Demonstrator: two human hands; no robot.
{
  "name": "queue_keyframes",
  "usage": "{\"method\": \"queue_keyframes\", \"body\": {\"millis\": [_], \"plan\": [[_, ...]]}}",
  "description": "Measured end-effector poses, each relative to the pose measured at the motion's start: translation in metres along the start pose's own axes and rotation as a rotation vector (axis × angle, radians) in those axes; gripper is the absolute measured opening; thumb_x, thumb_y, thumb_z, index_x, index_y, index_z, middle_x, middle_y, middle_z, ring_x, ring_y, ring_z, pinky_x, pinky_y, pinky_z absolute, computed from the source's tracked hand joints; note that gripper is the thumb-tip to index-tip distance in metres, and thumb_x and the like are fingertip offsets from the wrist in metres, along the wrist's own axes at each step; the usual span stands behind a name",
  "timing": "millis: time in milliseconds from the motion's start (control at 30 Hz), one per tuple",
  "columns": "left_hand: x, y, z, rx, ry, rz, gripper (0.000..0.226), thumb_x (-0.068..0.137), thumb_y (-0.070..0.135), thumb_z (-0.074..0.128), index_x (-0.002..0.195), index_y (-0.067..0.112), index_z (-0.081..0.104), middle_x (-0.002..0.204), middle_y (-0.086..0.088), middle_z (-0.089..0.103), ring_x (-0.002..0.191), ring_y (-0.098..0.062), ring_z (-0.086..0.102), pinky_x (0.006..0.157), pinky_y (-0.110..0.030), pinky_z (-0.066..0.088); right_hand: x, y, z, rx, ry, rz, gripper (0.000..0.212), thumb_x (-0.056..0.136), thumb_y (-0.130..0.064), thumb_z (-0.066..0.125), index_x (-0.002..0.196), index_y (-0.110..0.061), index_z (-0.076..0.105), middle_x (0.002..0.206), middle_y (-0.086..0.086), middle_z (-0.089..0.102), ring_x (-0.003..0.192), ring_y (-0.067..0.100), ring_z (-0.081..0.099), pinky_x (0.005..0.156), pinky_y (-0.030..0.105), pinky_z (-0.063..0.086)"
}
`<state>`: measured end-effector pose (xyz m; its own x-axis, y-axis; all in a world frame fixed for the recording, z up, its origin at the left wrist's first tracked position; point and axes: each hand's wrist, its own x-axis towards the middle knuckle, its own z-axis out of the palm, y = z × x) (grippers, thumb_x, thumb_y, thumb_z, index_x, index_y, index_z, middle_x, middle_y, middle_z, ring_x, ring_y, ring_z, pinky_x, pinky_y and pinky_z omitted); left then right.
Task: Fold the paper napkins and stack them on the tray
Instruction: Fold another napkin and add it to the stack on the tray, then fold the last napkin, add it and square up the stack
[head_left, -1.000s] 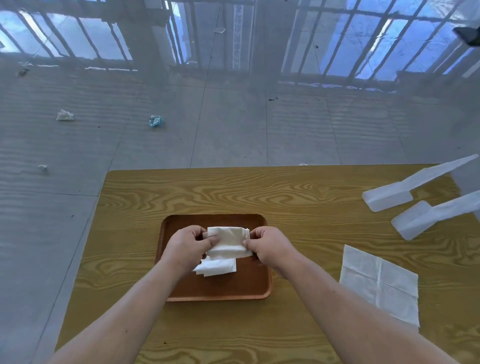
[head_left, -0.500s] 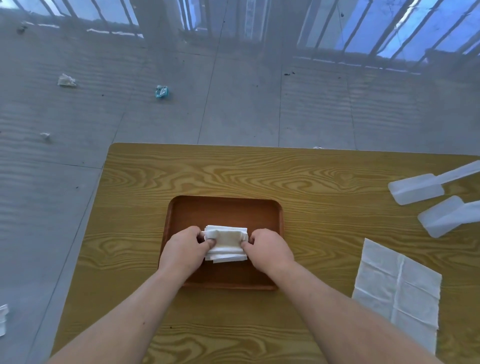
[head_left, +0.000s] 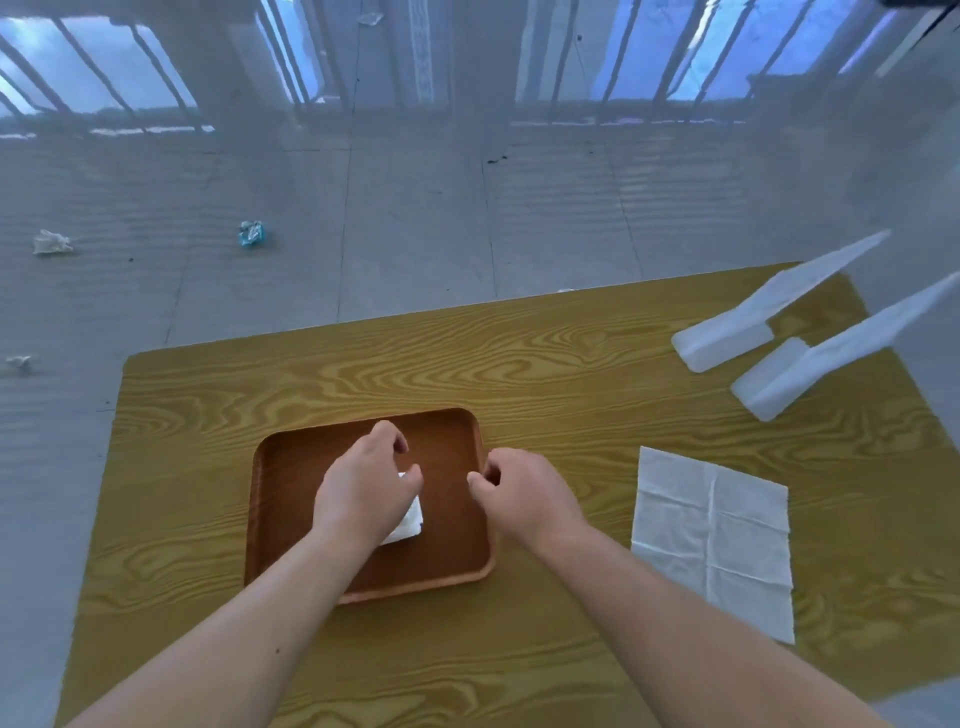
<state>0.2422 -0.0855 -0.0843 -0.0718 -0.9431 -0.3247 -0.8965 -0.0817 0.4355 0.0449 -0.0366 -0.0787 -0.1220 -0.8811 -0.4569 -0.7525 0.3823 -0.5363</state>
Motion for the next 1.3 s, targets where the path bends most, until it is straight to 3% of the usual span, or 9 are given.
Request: {"method": "queue_keyframes", "body": {"millis": [167, 333, 433, 533, 700, 833, 967, 1167, 1300], "plan": [[-0.001, 0.101, 0.035, 0.058, -0.111, 0.347, 0.017, 0.089, 0.043, 0.067, 0.099, 0.034, 0.057, 0.093, 0.016, 0.058, 0.090, -0.015, 0.064, 0.073, -0.029, 0.044, -0.030, 0.070, -0.055, 0.068, 0.197, 0.070, 0.019, 0.094, -0.041, 0.057, 0.090, -0.023, 0.061, 0.089, -0.005, 0.066, 0.082, 0.019, 0.062, 0.072, 0.040, 0.053], [-0.020, 0.188, 0.091, 0.212, -0.305, 0.609, 0.033, 0.094, 0.042, 0.060, 0.126, 0.033, 0.063, 0.132, 0.011, 0.064, 0.126, -0.016, 0.058, 0.099, -0.033, 0.048, -0.072, 0.160, -0.084, 0.088, 0.297, 0.195, 0.019, 0.094, -0.038, 0.056, 0.105, -0.023, 0.060, 0.104, -0.004, 0.062, 0.095, 0.019, 0.059, 0.080, 0.039, 0.052], [-0.033, 0.226, 0.126, 0.286, -0.424, 0.695, 0.038, 0.097, 0.041, 0.058, 0.135, 0.038, 0.061, 0.146, 0.016, 0.057, 0.136, -0.013, 0.051, 0.106, -0.036, 0.046, -0.096, 0.209, -0.089, 0.036, 0.270, 0.250, 0.027, 0.097, -0.039, 0.057, 0.118, -0.023, 0.057, 0.115, -0.002, 0.059, 0.108, 0.021, 0.055, 0.088, 0.038, 0.050], [-0.040, 0.247, 0.155, 0.336, -0.500, 0.784, 0.037, 0.100, 0.036, 0.057, 0.137, 0.037, 0.061, 0.149, 0.018, 0.054, 0.138, -0.012, 0.049, 0.109, -0.034, 0.045, -0.113, 0.244, -0.088, -0.044, 0.228, 0.250, 0.028, 0.096, -0.039, 0.058, 0.119, -0.023, 0.057, 0.118, -0.003, 0.058, 0.110, 0.022, 0.054, 0.085, 0.036, 0.049], [-0.037, 0.267, 0.187, 0.444, -0.465, 0.917, 0.038, 0.103, 0.030, 0.053, 0.141, 0.032, 0.060, 0.155, 0.013, 0.050, 0.143, -0.014, 0.045, 0.111, -0.033, 0.045, -0.130, 0.276, -0.078, -0.111, 0.173, 0.185, 0.026, 0.096, -0.042, 0.054, 0.113, -0.023, 0.058, 0.111, -0.003, 0.059, 0.104, 0.021, 0.054, 0.077, 0.031, 0.045], [-0.030, 0.268, 0.193, 0.544, -0.437, 0.866, 0.047, 0.103, 0.037, 0.052, 0.149, 0.029, 0.052, 0.161, 0.008, 0.042, 0.145, -0.018, 0.043, 0.111, -0.036, 0.045, -0.132, 0.286, -0.073, -0.181, 0.140, 0.115, 0.032, 0.095, -0.042, 0.050, 0.117, -0.020, 0.057, 0.112, 0.000, 0.057, 0.103, 0.023, 0.051, 0.084, 0.034, 0.047], [-0.033, 0.265, 0.194, 0.639, -0.374, 0.856, 0.047, 0.102, 0.044, 0.050, 0.145, 0.027, 0.052, 0.143, 0.006, 0.056, 0.128, -0.018, 0.056, 0.103, -0.034, 0.050, -0.128, 0.295, -0.079, -0.209, 0.198, 0.135, 0.034, 0.095, -0.040, 0.048, 0.122, -0.020, 0.057, 0.116, 0.000, 0.056, 0.108, 0.023, 0.052, 0.086, 0.035, 0.047], [-0.044, 0.265, 0.194, 0.809, -0.334, 0.794, 0.025, 0.104, 0.041, 0.044, 0.115, 0.023, 0.057, 0.083, 0.008, 0.062, 0.070, -0.017, 0.061, 0.064, -0.032, 0.054, -0.111, 0.306, -0.095, -0.200, 0.254, 0.184, 0.050, 0.096, -0.039, 0.052, 0.142, -0.018, 0.052, 0.140, 0.003, 0.054, 0.137, 0.027, 0.045, 0.116, 0.040, 0.036], [-0.043, 0.260, 0.197, 0.788, -0.331, 0.782, 0.032, 0.105, 0.051, 0.045, 0.105, 0.025, 0.062, 0.078, 0.009, 0.063, 0.070, -0.016, 0.063, 0.060, -0.030, 0.050, -0.107, 0.306, -0.099, -0.227, 0.241, 0.154, 0.056, 0.098, -0.038, 0.054, 0.150, -0.019, 0.047, 0.147, 0.002, 0.052, 0.144, 0.026, 0.040, 0.120, 0.042, 0.030]]}}
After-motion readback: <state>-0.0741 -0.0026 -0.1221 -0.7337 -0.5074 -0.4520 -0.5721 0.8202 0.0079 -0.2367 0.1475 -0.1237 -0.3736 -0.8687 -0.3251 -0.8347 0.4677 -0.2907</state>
